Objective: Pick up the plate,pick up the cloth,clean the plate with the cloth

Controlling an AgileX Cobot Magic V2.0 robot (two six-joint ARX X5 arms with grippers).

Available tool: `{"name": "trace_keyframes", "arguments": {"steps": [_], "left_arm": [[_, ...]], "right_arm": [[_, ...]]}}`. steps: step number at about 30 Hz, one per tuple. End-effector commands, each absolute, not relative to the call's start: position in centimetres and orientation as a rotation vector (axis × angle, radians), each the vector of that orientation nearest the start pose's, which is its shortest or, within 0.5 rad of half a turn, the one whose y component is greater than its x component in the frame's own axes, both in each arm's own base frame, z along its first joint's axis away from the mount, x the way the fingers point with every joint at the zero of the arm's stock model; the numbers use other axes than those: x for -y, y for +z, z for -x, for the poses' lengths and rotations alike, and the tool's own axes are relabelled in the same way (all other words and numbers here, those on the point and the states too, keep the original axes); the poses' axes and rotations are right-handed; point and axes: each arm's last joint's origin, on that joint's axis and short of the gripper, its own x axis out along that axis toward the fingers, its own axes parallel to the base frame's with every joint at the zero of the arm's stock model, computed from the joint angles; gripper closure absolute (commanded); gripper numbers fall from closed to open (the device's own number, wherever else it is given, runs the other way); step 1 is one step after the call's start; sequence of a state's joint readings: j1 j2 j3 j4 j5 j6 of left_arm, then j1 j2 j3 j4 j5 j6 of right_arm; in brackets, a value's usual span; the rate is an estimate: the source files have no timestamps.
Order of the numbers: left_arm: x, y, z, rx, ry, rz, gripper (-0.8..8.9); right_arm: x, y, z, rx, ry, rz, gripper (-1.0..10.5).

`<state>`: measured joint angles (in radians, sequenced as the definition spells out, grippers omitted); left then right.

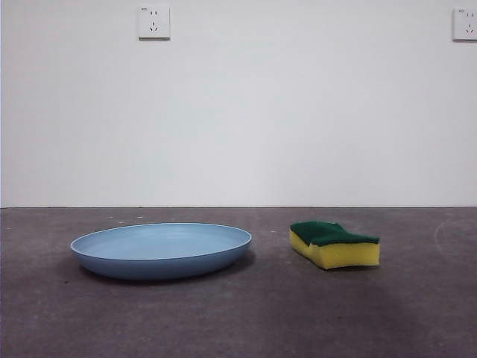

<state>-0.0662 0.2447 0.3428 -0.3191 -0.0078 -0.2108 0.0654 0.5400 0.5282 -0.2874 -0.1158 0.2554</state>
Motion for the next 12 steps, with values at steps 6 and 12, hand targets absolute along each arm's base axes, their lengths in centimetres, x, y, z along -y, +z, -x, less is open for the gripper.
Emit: {"name": "trace_keyframes", "arguments": {"steps": [6, 12], "left_arm": [[1.1, 27.8, -12.2, -0.356, -0.151, 0.173, 8.18], [1.8, 29.8, -15.1, -0.521, -0.311, 0.174, 8.17]], "right_arm": [[-1.9, 30.8, -16.5, -0.467, 0.294, -0.162, 9.6], [-2.0, 31.3, -18.8, -0.643, 0.312, -0.087, 9.5]]}}
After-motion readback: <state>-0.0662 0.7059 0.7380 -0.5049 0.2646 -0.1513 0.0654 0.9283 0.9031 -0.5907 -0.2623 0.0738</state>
